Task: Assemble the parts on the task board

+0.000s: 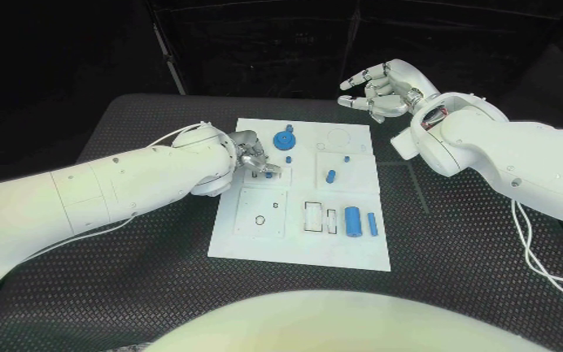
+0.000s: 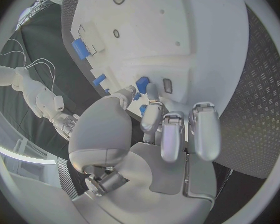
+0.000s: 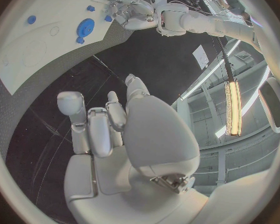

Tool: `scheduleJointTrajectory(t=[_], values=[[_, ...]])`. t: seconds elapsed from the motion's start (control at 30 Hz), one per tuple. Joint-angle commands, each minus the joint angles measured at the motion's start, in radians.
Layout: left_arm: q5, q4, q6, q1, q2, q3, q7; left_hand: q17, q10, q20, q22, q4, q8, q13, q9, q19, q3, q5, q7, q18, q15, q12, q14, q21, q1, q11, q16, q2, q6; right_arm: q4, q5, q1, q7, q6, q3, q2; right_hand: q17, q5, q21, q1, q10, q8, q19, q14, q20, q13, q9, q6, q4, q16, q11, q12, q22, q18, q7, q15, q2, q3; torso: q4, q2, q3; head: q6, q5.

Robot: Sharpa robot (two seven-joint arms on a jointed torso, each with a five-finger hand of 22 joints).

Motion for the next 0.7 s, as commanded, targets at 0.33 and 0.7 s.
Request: scheduleJointTrajectory(t=[0.33,0.7], values=[[0.0,0.026,-0.014,0.001,-0.017,0.053,-0.008,0.263,-0.003,-0.006,0.046,0.014,-0.002,-0.006,0.004,0.035,-0.101,-0.004,0.004,-0.019,-0.008,0.0,0.104,0.0,-0.001,0.003,0.003,0.025,-0.001,0.0,0.006,0.002,0.004,-0.009,0.001,-0.003,0.0,0.004,-0.007,-0.013,0.005,0.006,0.001,0.043,-0.004,-0.001,-0.001,-0.002,0.005,-0.006,-0.003,-0.001,-0.004,0.007,-0.005,-0.006,0.002,-0.009,0.0006,0.0,0.0001,0.0,-0.001],[0.0,0.047,0.109,0.012,-0.053,0.12,-0.013,0.263,-0.052,-0.002,0.004,0.01,-0.017,-0.084,0.003,0.018,-0.158,-0.002,0.016,-0.01,-0.003,-0.064,0.104,-0.039,0.043,0.012,0.003,0.048,-0.031,-0.002,0.008,0.002,0.002,-0.01,0.001,-0.006,0.0,0.004,-0.008,-0.016,0.006,0.006,0.001,0.043,-0.004,-0.001,-0.002,-0.003,0.008,-0.006,-0.003,0.0,-0.004,0.007,-0.005,-0.006,0.002,-0.011,0.0008,0.001,0.0,0.0,0.0]])
